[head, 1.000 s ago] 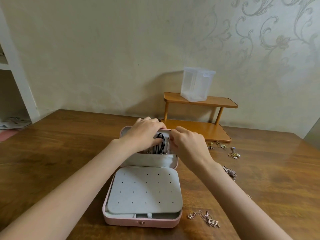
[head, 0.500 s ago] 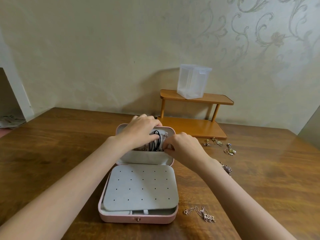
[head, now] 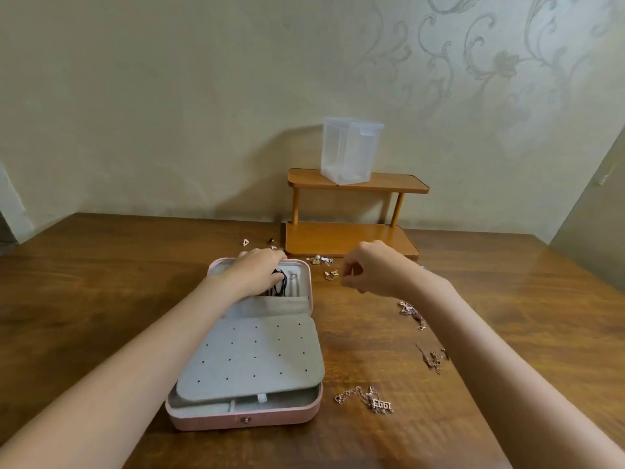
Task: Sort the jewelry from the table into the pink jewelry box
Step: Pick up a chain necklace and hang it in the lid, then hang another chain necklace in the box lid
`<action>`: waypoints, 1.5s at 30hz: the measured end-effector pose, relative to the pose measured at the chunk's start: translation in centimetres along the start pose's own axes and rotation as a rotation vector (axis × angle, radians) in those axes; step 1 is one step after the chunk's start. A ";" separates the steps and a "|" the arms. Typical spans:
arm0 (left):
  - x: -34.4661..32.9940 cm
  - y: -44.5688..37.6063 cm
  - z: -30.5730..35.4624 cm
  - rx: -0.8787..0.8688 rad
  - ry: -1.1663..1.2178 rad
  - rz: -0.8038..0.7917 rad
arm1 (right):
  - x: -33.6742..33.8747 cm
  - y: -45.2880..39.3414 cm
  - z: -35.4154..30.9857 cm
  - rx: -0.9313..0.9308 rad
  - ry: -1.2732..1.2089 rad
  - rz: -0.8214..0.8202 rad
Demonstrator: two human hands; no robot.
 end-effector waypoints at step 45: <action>2.3 2.6 9.0 0.006 0.910 -0.049 | 0.2 3.9 6.1 -0.341 -1.183 -0.132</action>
Point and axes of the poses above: each hand's wrist, its own y-axis away from the middle knuckle, its own x-axis out of the back of the hand, z = x × y, the point moved 4 cm from there along -y, towards the middle knuckle, and after that the axes turned 12 degrees about -y, right-handed, at the moved point
